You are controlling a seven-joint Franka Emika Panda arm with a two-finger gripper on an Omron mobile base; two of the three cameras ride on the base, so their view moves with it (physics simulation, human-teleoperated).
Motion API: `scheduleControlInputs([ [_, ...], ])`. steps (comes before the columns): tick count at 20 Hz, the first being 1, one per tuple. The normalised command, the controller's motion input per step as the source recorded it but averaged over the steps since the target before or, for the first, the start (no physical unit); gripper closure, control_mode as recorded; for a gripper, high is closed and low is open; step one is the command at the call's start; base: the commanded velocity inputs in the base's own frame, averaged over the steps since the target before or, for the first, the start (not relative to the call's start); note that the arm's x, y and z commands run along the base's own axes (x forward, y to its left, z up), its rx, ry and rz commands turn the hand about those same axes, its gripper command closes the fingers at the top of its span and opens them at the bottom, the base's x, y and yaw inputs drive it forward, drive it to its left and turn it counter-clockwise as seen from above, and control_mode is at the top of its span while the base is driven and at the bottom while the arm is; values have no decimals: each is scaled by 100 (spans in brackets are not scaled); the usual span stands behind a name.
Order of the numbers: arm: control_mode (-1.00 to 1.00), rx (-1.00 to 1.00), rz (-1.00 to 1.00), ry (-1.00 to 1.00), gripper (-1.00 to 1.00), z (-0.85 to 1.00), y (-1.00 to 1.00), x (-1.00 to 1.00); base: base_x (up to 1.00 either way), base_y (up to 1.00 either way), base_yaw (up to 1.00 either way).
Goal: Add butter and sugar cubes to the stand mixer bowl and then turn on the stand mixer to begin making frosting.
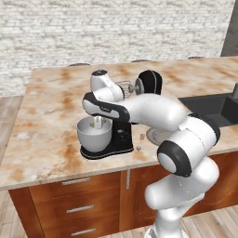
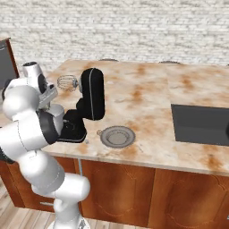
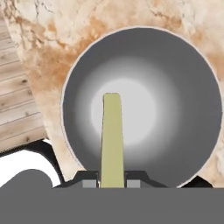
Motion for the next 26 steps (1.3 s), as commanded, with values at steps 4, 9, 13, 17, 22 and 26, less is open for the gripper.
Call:
scheduleControlInputs([
  [4,-100,0,-5,4,100,-31,5,20,0,0,0],
  [9,-100,0,-4,4,100,-26,5,27,0,0,0],
  [13,-100,0,-5,5,100,-30,3,22,0,0,0],
  [17,-100,0,-4,3,-100,-25,2,21,0,0,0],
  [22,-100,0,-5,1,-100,-2,10,17,0,0,0],
  [26,-100,3,-5,0,-100,15,17,1,0,0,0],
])
